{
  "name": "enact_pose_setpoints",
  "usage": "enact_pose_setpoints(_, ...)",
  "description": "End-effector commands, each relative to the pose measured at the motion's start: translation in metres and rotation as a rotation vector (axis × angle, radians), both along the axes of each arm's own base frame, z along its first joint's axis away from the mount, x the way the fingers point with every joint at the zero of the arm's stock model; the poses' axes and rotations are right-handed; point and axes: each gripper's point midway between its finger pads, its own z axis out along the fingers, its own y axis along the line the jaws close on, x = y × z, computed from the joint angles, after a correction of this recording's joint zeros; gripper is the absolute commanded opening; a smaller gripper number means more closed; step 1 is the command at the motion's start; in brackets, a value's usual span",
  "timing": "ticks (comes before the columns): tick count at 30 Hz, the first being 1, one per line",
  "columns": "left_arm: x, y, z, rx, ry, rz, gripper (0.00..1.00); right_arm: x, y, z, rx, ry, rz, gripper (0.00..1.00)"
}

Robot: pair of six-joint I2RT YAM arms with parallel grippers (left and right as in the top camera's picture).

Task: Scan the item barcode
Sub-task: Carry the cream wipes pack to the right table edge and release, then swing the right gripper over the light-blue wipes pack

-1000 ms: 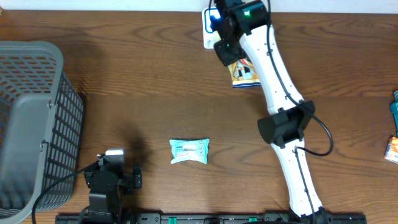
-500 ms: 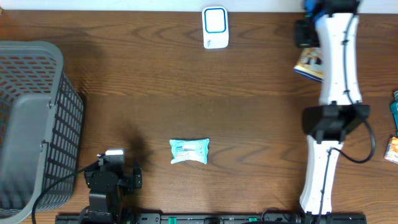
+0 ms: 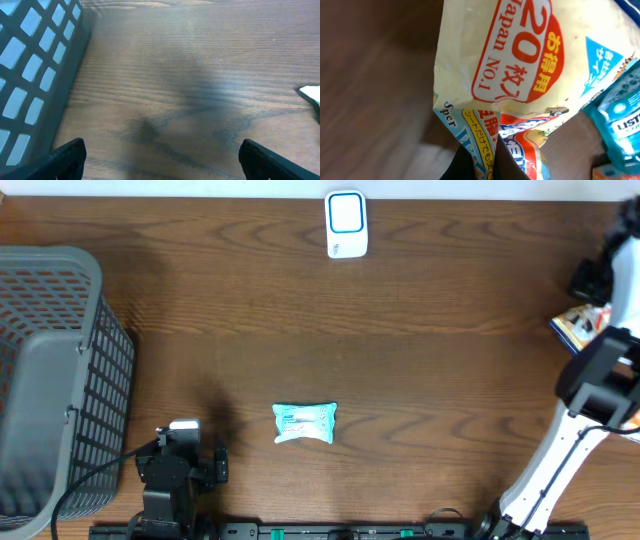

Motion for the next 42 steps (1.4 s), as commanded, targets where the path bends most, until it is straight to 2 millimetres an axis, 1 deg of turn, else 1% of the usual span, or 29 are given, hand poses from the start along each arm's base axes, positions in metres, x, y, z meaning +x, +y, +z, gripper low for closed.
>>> enact_pose_setpoints(1, -0.002, 0.002, -0.004, 0.010, 0.014, 0.004, 0.98, -0.002, -0.018, 0.006, 0.033, -0.066, -0.028, 0.01)
enact_pose_setpoints(3, -0.002, 0.002, -0.004, 0.010, 0.015, 0.004, 0.98, -0.001, -0.024, 0.007, 0.065, -0.105, -0.027, 0.01)
enact_pose_setpoints(8, -0.002, 0.002, -0.004, 0.010, 0.014, 0.004, 0.98, 0.004, -0.027, 0.008, 0.158, -0.185, 0.003, 0.01)
enact_pose_setpoints(10, -0.002, 0.002, -0.004, 0.010, 0.014, 0.004, 0.98, 0.007, -0.031, 0.009, 0.147, -0.198, 0.014, 0.01)
enact_pose_setpoints(17, -0.002, 0.002, -0.004, 0.010, 0.014, 0.004, 0.98, 0.021, -0.036, 0.014, 0.094, -0.232, 0.098, 0.01)
enact_pose_setpoints(18, -0.002, 0.002, -0.004, 0.010, 0.015, 0.004, 0.98, 0.022, -0.037, 0.015, 0.091, -0.236, 0.099, 0.04)
enact_pose_setpoints(20, -0.002, 0.002, -0.004, 0.010, 0.015, 0.004, 0.98, 0.023, -0.038, 0.015, 0.082, -0.240, 0.100, 0.21)
enact_pose_setpoints(21, -0.002, 0.002, -0.004, 0.010, 0.014, 0.004, 0.98, 0.022, -0.041, 0.016, 0.070, -0.236, 0.095, 0.26)
enact_pose_setpoints(23, -0.002, 0.002, -0.004, 0.010, 0.014, 0.004, 0.98, 0.019, -0.046, 0.017, 0.046, -0.220, 0.085, 0.29)
enact_pose_setpoints(25, -0.002, 0.002, -0.004, 0.010, 0.014, 0.004, 0.98, 0.016, -0.046, 0.021, 0.041, -0.217, 0.074, 0.34)
enact_pose_setpoints(26, -0.002, 0.002, -0.004, 0.010, 0.014, 0.004, 0.98, 0.016, -0.046, 0.026, 0.040, -0.228, 0.058, 0.38)
enact_pose_setpoints(27, -0.002, 0.002, -0.004, 0.010, 0.014, 0.004, 0.98, 0.015, -0.045, 0.034, 0.039, -0.244, 0.037, 0.45)
enact_pose_setpoints(28, -0.002, 0.002, -0.004, 0.010, 0.014, 0.004, 0.98, 0.016, -0.045, 0.041, 0.036, -0.260, 0.020, 0.47)
enact_pose_setpoints(30, -0.002, 0.002, -0.004, 0.010, 0.014, 0.004, 0.98, 0.018, -0.039, 0.064, 0.037, -0.309, -0.001, 0.48)
enact_pose_setpoints(31, -0.002, 0.002, -0.004, 0.010, 0.014, 0.004, 0.98, 0.020, -0.033, 0.078, 0.050, -0.344, -0.001, 0.49)
enact_pose_setpoints(32, -0.002, 0.002, -0.004, 0.010, 0.014, 0.004, 0.98, 0.024, -0.023, 0.092, 0.074, -0.387, 0.008, 0.52)
enact_pose_setpoints(34, -0.002, 0.002, -0.004, 0.010, 0.015, 0.004, 0.98, 0.030, -0.001, 0.119, 0.137, -0.466, 0.036, 0.56)
enact_pose_setpoints(35, -0.002, 0.002, -0.004, 0.010, 0.014, 0.004, 0.98, 0.037, 0.026, 0.143, 0.219, -0.539, 0.082, 0.63)
enact_pose_setpoints(36, -0.002, 0.002, -0.004, 0.010, 0.014, 0.004, 0.98, 0.040, 0.047, 0.159, 0.282, -0.581, 0.117, 0.70)
enact_pose_setpoints(38, -0.002, 0.002, -0.004, 0.010, 0.015, 0.004, 0.98, 0.042, 0.089, 0.183, 0.408, -0.637, 0.201, 0.80)
enact_pose_setpoints(39, -0.002, 0.002, -0.004, 0.010, 0.015, 0.004, 0.98, 0.040, 0.116, 0.195, 0.487, -0.654, 0.251, 0.85)
enact_pose_setpoints(40, -0.002, 0.002, -0.004, 0.010, 0.014, 0.004, 0.98, 0.037, 0.141, 0.203, 0.558, -0.653, 0.291, 0.89)
enact_pose_setpoints(42, -0.002, 0.002, -0.004, 0.010, 0.015, 0.004, 0.98, 0.027, 0.185, 0.212, 0.667, -0.621, 0.347, 0.96)
